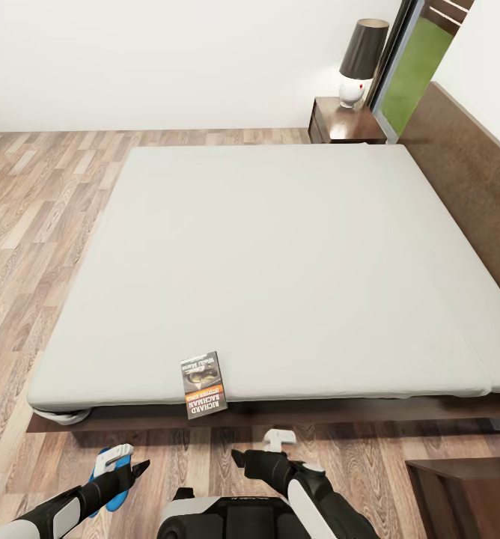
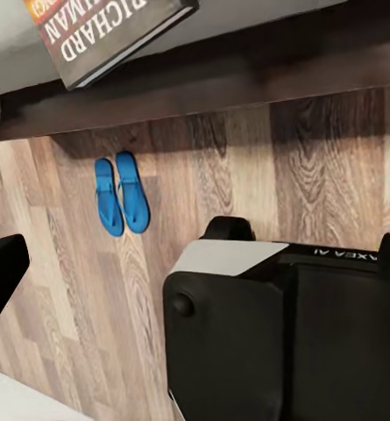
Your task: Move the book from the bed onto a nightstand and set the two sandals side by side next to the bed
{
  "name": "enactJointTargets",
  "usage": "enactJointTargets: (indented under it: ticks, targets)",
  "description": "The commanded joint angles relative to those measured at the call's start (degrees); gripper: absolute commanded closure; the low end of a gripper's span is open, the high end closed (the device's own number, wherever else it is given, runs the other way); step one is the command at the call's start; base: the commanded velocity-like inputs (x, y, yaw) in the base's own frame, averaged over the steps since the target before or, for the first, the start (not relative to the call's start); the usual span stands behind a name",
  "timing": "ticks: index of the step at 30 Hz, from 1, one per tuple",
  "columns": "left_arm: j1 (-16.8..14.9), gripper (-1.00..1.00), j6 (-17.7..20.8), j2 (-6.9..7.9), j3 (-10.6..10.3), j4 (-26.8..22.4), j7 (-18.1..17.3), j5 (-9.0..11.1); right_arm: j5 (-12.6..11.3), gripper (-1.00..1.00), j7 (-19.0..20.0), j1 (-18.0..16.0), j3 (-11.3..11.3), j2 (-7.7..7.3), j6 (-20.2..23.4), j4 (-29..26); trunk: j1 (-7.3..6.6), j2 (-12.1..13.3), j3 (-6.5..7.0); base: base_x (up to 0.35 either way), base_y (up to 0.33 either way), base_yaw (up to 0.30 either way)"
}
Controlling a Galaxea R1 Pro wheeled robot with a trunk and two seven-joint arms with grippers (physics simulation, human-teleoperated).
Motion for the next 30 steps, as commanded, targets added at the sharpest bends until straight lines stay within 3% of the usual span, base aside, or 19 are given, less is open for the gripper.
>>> enactJointTargets:
  ticks: [1, 2, 5, 6, 8, 9, 12, 15, 19, 23, 30]
  targets:
    - [-0.04, -1.0, -0.14, 0.01, 0.17, 0.09, -0.22, -0.05, -0.58, -1.0, -0.07, -0.02, -0.05, -0.01, 0.09, -0.07, 0.03, -0.09, -0.07, 0.0, 0.0, 0.0]
    - [-0.05, -1.0, -0.14, 0.01, 0.18, 0.09, -0.22, -0.05, -1.55, -1.0, 0.11, -0.02, -0.18, -0.01, -0.04, -0.07, 0.03, -0.09, -0.07, 0.0, 0.0, 0.0]
    - [-0.04, -1.0, -0.14, 0.01, 0.18, 0.09, -0.22, -0.05, -7.7, -1.0, 3.4, -0.02, -0.34, -0.01, -0.24, -0.06, 0.03, -0.09, -0.07, 0.0, 0.0, 0.0]
    - [-0.03, -1.0, -0.14, 0.01, 0.19, 0.09, -0.22, -0.05, -11.22, -1.0, 6.02, -0.02, -0.37, -0.01, -0.27, 0.03, 0.03, -0.09, -0.07, 0.0, 0.0, 0.0]
    - [-0.03, -1.0, -0.14, 0.01, 0.18, 0.09, -0.22, -0.05, -14.74, -1.0, 8.9, -0.02, -0.37, -0.01, -0.28, 0.19, 0.03, -0.09, -0.07, 0.0, 0.0, 0.0]
    - [-0.04, -1.0, -0.14, 0.01, 0.19, 0.09, -0.25, -0.05, -17.9, -1.0, 11.77, -0.02, -0.36, -0.01, -0.27, 0.32, 0.03, -0.09, -0.07, 0.0, 0.0, 0.0]
    - [-0.05, -1.0, -0.14, 0.01, 0.23, 0.09, -0.3, -0.05, -23.1, -1.0, 16.81, -0.02, -0.34, -0.01, -0.25, 0.46, 0.03, -0.09, -0.07, 0.0, 0.0, 0.0]
    - [-0.04, -1.0, -0.14, 0.01, 0.21, 0.09, -0.31, -0.05, -24.51, -1.0, 19.79, -0.02, -0.34, -0.01, -0.25, 0.4, 0.03, -0.09, -0.07, 0.0, 0.0, 0.0]
    - [-0.05, -1.0, -0.14, 0.01, 0.22, 0.09, -0.31, -0.05, -25.05, -1.0, 28.84, -0.02, -0.47, -0.04, -0.31, 0.36, 0.03, -0.09, -0.07, 0.0, 0.0, 0.0]
    - [-0.05, -1.0, -0.14, 0.01, 0.22, 0.09, -0.31, -0.05, -25.17, -1.0, 32.41, -0.02, -0.88, -0.15, -0.32, 0.36, 0.03, -0.09, -0.07, 0.0, 0.0, 0.0]
    - [-0.06, -1.0, -0.12, 0.01, 0.21, 0.09, -0.31, -0.05, -25.36, -1.0, 35.58, -0.02, -7.33, -0.47, -0.33, 0.48, 0.03, -0.09, -0.07, 0.0, 0.0, 0.0]
